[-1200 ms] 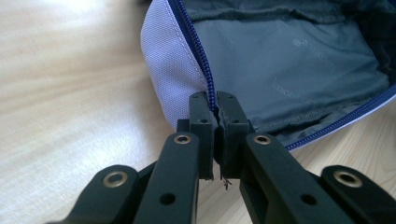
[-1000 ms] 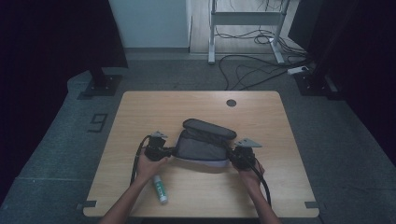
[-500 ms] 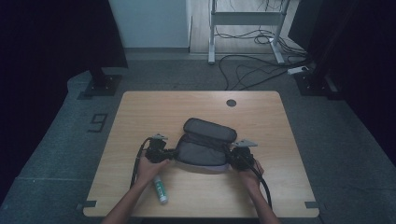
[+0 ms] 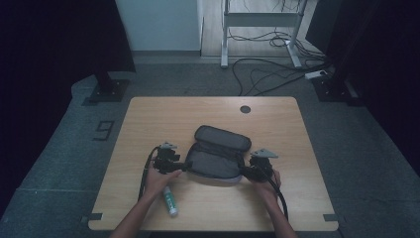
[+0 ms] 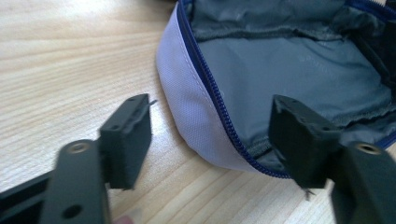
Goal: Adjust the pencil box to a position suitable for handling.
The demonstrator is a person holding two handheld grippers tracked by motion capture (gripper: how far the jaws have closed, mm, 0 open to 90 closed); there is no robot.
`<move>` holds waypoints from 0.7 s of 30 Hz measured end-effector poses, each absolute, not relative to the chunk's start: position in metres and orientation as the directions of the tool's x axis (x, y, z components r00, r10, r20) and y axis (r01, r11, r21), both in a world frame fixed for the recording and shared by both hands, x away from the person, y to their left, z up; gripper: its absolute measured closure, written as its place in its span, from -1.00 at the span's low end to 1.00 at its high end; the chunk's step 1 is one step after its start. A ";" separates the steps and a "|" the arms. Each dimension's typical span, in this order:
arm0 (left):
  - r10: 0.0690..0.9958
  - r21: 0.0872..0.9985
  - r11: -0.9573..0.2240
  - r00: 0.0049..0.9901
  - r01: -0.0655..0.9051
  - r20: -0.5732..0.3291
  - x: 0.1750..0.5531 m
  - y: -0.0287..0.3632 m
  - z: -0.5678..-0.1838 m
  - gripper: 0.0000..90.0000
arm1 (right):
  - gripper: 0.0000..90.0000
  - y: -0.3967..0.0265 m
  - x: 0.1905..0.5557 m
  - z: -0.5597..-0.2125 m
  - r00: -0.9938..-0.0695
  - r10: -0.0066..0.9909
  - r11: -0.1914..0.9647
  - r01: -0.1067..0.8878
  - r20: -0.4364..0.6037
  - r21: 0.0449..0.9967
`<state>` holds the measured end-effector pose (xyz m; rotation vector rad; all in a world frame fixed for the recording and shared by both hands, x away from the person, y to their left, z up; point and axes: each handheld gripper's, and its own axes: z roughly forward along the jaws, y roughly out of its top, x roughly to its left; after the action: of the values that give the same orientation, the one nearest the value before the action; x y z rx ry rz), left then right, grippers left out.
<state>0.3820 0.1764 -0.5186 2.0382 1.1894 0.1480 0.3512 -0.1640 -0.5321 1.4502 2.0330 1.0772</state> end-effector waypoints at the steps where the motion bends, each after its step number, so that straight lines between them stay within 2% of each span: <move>1: 0.783 0.662 -0.276 0.562 0.697 -0.266 0.382 0.177 -0.518 -0.42 | -0.24 -0.165 0.350 -0.531 -0.363 0.927 0.151 0.594 0.096 0.790; 5: 0.765 0.684 -0.253 0.574 0.684 -0.292 0.380 0.181 -0.512 -0.46 | -0.30 -0.166 0.346 -0.527 -0.364 0.927 0.146 0.575 0.092 0.805; 15: 0.746 0.744 -0.226 0.602 0.629 -0.283 0.365 0.193 -0.493 -0.57 | -0.31 -0.174 0.332 -0.517 -0.375 0.919 0.110 0.541 0.122 0.834; 21: 0.751 0.758 -0.208 0.598 0.617 -0.281 0.356 0.207 -0.488 -0.55 | -0.28 -0.168 0.316 -0.507 -0.440 0.888 0.126 0.507 0.131 0.853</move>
<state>0.3561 0.2073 -0.4878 1.9151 1.0940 0.1839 0.3157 -0.1675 -0.5069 1.3465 1.9986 1.2488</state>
